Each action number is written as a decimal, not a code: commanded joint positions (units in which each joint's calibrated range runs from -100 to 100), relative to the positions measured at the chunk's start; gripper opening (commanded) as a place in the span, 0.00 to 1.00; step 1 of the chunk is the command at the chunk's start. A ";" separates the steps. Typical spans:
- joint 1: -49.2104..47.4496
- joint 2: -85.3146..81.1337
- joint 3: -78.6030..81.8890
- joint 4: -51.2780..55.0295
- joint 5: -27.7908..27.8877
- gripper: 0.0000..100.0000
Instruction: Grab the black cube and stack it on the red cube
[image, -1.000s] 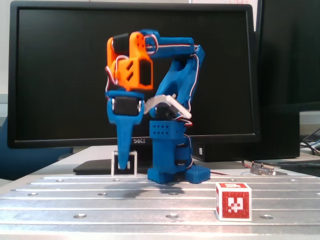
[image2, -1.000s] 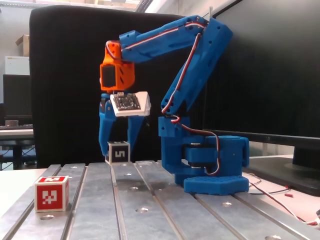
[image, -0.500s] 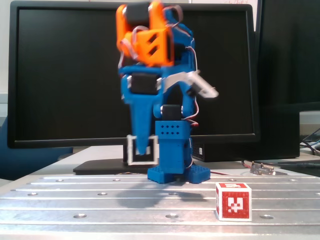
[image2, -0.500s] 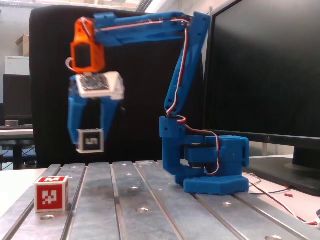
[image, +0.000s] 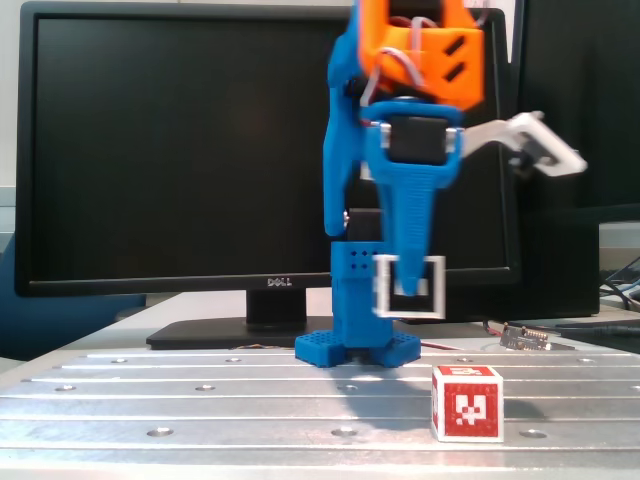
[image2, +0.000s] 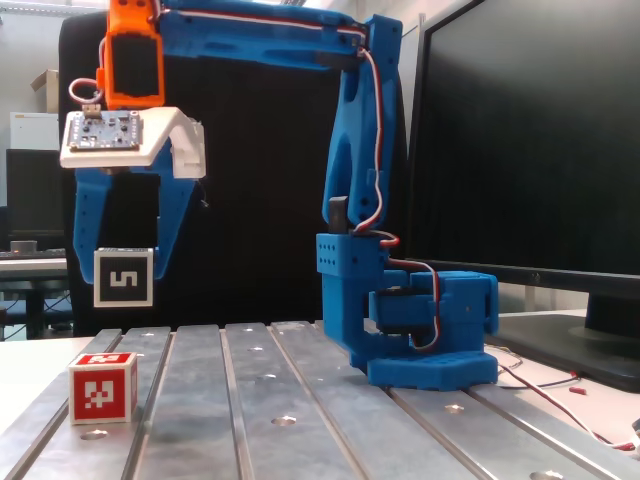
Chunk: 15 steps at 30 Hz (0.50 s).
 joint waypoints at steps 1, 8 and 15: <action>-3.90 -0.30 -1.78 -0.30 -3.62 0.14; -7.15 -0.13 -1.78 -1.24 -4.56 0.14; -7.22 3.54 -2.51 -4.32 -5.51 0.14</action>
